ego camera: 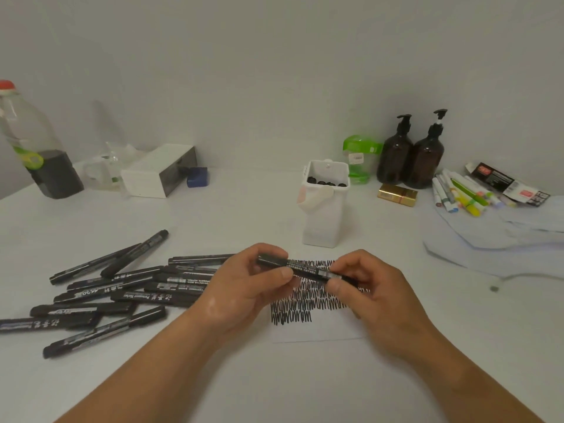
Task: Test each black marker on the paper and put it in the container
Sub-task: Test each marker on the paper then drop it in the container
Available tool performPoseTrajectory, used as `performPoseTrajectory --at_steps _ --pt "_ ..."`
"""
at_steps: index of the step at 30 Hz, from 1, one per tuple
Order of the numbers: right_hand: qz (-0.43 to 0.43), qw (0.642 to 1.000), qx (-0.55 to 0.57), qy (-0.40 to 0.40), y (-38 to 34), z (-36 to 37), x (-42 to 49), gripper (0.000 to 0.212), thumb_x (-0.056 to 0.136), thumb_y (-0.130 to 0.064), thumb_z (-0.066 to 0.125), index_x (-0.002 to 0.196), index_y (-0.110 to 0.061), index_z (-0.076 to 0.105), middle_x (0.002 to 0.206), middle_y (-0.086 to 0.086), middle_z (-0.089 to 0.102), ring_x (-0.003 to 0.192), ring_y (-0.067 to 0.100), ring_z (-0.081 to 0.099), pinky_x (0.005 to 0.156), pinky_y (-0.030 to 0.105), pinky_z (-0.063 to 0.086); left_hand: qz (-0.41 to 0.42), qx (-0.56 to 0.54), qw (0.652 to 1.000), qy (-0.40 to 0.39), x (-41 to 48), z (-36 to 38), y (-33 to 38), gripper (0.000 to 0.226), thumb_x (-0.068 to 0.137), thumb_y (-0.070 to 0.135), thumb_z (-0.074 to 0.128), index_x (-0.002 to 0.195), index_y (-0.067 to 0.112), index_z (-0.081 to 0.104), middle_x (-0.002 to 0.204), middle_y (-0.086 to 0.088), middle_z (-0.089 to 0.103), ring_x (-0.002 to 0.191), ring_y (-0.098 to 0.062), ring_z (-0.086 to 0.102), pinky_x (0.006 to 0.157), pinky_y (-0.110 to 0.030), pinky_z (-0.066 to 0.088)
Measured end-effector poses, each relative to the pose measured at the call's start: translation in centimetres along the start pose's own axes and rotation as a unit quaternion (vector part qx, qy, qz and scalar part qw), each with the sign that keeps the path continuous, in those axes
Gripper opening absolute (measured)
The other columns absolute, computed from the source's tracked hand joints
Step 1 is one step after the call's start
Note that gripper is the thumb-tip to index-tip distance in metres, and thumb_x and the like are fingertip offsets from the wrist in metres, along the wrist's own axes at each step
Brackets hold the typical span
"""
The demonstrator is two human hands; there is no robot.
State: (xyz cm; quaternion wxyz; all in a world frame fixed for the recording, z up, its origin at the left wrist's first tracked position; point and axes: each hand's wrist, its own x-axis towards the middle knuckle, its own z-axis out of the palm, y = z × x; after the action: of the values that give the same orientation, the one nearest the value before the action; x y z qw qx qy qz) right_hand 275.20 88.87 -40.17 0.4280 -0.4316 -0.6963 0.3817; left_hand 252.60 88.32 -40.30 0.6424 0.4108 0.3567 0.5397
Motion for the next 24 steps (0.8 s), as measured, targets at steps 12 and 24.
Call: performPoseTrajectory --at_steps 12,24 --pt "0.055 0.986 0.158 -0.011 -0.6 1.2 -0.1 0.009 0.079 -0.025 0.074 0.087 -0.021 0.071 0.06 0.0 0.056 0.051 0.017 0.046 0.046 0.026 0.04 0.176 0.577 0.793 -0.081 -1.7 1.4 -0.6 0.013 0.102 0.023 0.052 0.11 0.023 0.062 0.077 0.019 0.054 0.071 0.004 0.05 0.065 -0.009 0.033" --pt "0.115 0.971 0.201 -0.062 -0.5 2.6 -0.4 0.027 0.076 -0.044 0.075 0.075 -0.02 0.063 0.058 0.003 0.054 0.047 0.013 0.044 0.043 0.024 0.031 0.187 0.556 0.803 -0.1 -2.2 2.7 -1.3 0.026 0.103 0.04 0.042 0.102 0.02 0.059 0.075 0.014 0.056 0.064 -0.009 0.047 0.064 -0.024 0.042"
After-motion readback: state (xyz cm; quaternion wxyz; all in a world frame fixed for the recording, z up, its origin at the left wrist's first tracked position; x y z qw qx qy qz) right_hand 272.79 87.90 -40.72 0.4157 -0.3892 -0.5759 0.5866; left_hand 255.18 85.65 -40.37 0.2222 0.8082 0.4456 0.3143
